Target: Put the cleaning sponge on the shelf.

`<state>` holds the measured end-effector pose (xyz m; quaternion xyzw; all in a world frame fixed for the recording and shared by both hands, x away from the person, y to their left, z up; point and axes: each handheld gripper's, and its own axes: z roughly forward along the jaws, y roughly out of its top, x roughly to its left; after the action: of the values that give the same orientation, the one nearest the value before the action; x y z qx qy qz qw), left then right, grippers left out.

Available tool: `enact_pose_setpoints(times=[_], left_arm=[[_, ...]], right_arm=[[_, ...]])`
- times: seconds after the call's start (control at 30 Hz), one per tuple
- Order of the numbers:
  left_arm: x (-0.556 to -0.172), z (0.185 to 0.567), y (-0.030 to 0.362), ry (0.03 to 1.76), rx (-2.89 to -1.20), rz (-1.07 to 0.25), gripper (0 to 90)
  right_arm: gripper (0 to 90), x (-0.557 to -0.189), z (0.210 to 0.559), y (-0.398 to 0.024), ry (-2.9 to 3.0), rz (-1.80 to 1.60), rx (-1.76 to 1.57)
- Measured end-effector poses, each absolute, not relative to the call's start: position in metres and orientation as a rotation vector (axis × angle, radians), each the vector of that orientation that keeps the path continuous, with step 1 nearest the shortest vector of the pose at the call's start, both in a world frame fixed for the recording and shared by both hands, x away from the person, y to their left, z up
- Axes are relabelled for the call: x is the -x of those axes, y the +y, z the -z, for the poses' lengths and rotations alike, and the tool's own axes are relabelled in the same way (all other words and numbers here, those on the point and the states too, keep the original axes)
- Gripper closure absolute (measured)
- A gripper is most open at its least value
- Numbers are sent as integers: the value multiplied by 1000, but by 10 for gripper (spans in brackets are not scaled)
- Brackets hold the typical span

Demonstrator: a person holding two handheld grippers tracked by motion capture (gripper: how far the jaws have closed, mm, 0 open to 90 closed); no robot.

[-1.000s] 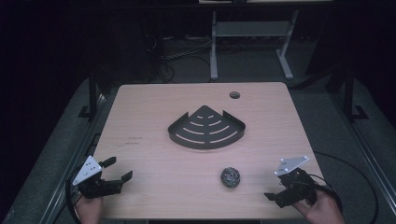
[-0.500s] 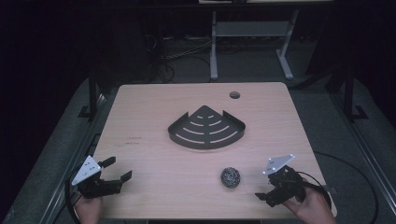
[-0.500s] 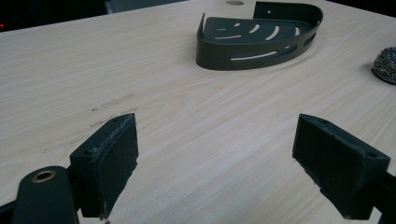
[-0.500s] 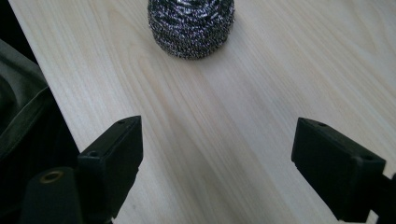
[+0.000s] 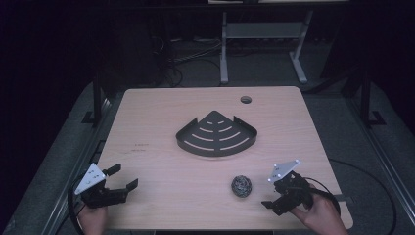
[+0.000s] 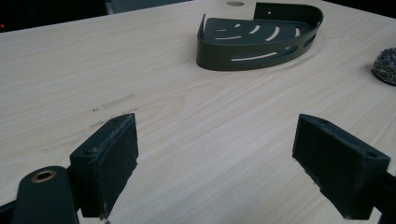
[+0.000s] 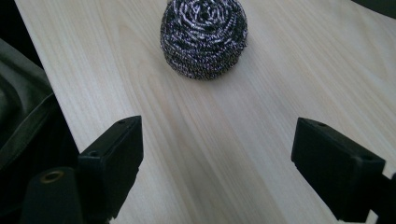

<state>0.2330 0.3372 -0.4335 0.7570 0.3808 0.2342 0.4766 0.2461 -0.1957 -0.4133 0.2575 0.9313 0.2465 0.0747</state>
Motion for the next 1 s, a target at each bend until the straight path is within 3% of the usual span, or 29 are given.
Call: enact_pose_setpoints(times=[1.0], left_arm=[[-232,433,338,933,-1833,-571,137]], right_arm=[[165,-267,414,-149,2873,-726,-659]])
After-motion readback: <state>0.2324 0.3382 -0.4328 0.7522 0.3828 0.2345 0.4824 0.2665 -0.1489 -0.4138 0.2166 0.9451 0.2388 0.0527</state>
